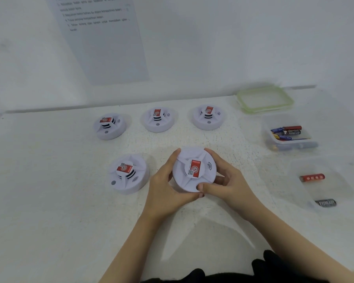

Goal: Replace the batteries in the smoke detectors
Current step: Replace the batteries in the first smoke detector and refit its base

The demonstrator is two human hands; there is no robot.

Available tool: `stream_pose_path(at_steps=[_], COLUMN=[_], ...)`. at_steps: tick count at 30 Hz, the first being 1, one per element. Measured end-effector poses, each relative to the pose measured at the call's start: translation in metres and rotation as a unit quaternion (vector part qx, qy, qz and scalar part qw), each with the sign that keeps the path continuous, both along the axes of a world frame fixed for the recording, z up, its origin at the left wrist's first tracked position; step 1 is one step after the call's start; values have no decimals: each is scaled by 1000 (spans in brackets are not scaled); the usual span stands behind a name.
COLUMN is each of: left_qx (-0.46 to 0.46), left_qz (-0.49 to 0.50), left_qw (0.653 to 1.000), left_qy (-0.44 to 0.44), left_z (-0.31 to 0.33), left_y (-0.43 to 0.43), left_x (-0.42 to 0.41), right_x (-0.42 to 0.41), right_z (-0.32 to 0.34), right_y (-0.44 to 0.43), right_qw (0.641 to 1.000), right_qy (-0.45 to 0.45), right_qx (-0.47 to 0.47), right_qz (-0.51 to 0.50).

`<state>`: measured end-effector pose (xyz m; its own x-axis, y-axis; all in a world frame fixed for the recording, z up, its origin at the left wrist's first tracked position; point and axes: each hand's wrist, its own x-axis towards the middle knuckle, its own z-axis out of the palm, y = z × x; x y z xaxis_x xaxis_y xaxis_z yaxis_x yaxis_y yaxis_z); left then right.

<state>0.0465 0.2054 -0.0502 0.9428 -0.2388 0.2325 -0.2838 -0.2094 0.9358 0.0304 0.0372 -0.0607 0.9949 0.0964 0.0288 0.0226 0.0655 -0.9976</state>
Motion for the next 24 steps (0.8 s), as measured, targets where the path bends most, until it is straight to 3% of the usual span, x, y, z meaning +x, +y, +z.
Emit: stream_pose_path(at_steps=[24], left_qx=[-29], left_qz=[-13], left_qw=[999], left_qy=[7], left_z=[-5], left_y=[1], left_x=[1], right_x=[0], right_z=[-4], right_y=[2], right_qw=[1000], right_qy=[12], right_qx=[1], right_qz=[-3])
